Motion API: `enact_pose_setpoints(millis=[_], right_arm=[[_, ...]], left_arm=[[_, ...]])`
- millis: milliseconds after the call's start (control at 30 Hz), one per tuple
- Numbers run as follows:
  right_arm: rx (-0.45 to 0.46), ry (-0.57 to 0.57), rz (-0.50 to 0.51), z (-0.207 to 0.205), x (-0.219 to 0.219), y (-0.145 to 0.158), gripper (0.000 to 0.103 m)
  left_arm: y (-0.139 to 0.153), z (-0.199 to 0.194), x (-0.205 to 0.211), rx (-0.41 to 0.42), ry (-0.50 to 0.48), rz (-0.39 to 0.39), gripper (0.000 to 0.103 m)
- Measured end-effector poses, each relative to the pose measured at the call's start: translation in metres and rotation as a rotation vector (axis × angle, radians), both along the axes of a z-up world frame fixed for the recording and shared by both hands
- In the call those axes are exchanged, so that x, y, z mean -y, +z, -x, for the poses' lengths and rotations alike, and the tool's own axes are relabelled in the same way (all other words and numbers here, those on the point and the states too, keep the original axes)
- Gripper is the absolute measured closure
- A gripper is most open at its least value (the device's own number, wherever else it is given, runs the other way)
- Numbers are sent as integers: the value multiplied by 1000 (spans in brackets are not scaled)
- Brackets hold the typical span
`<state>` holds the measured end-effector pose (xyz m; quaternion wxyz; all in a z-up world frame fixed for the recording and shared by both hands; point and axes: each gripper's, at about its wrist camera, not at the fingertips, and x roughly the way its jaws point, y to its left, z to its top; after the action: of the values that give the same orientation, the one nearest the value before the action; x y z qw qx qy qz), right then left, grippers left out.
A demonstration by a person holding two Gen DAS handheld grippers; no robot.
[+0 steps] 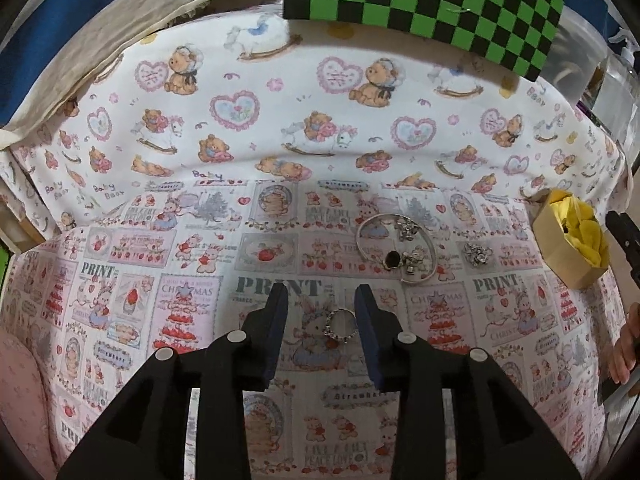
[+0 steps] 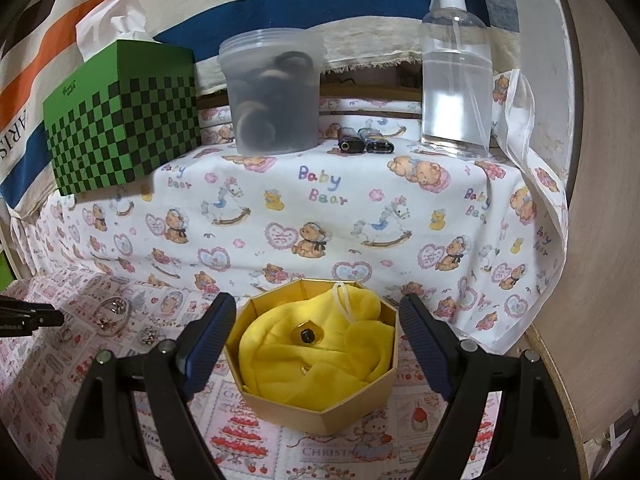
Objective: Organize jewelry
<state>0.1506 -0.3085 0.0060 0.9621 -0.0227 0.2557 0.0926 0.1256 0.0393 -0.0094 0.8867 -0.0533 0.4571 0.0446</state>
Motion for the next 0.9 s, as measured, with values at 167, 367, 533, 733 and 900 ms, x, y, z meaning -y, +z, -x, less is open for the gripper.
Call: enact_pose_setpoints(millis=[167, 367, 533, 733, 900], right_arm=[[27, -3, 38, 3, -5, 0, 21], [34, 5, 29, 5, -4, 3, 21], [28, 8, -4, 6, 1, 5, 21], [28, -4, 1, 6, 3, 4, 21], [26, -8, 8, 5, 2, 3, 21]], left_arm=[[-4, -3, -13, -13, 35, 82, 63], [-5, -2, -27, -19, 36, 244, 63], [-4, -2, -22, -17, 16, 246, 63], [-9, -5, 6, -43, -42, 76, 63], [-21, -10, 25, -69, -61, -34, 63]])
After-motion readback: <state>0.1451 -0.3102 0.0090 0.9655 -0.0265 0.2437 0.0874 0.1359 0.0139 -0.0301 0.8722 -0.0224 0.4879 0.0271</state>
